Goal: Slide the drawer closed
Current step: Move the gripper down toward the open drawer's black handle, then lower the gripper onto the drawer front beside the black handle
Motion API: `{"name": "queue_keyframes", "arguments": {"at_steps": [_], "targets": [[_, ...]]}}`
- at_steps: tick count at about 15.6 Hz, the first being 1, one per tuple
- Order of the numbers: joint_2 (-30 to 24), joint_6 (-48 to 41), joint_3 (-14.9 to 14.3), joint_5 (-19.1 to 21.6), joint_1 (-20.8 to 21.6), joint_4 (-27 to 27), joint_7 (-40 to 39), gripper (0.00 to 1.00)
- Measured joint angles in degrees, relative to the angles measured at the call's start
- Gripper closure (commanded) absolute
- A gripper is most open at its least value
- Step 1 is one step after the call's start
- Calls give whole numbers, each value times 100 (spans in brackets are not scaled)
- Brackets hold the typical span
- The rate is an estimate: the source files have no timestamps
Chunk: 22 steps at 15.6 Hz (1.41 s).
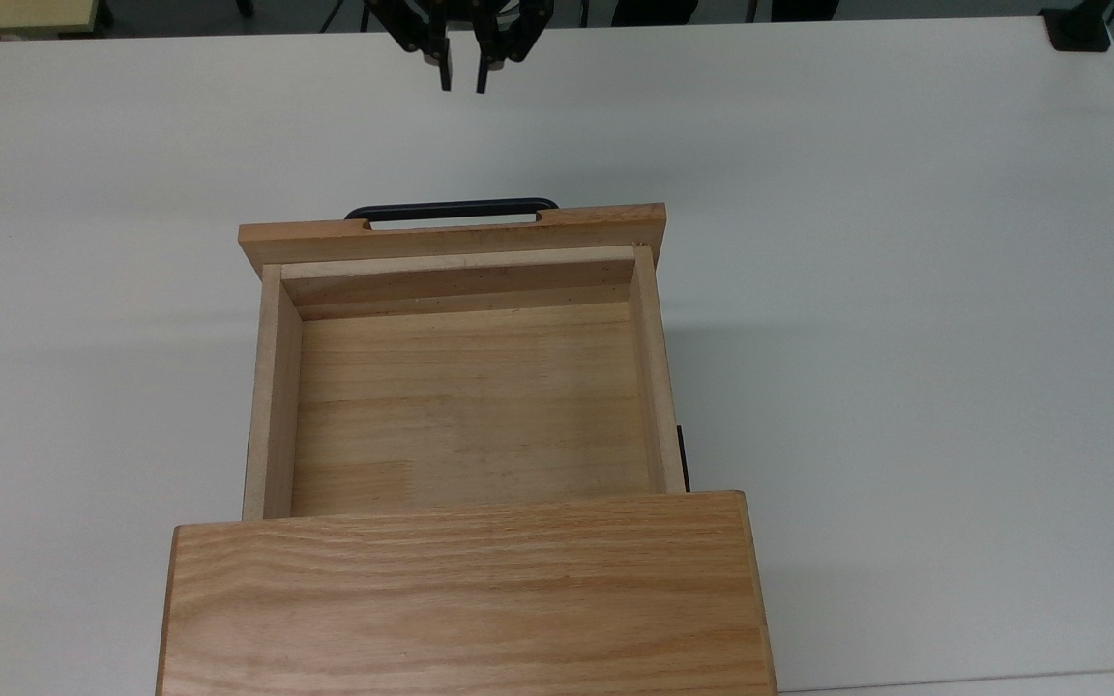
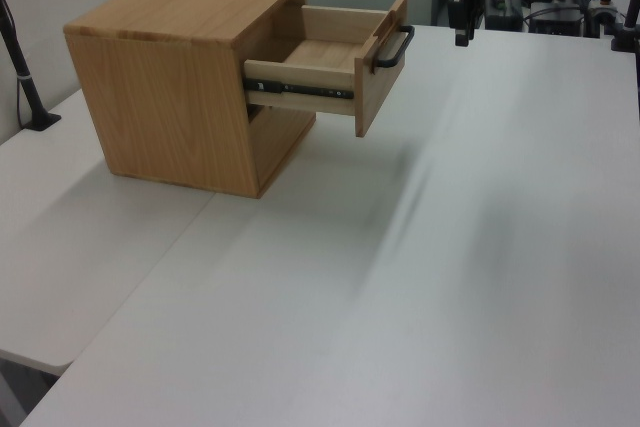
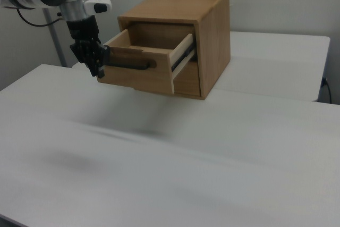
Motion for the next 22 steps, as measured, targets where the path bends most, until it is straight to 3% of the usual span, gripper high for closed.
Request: {"name": "queue_keyframes", "arguments": {"at_steps": [16, 22], "targets": [[187, 11, -1, 133, -8, -2, -653, 100], [501, 536, -5, 154, -76, -11, -638, 100]]}}
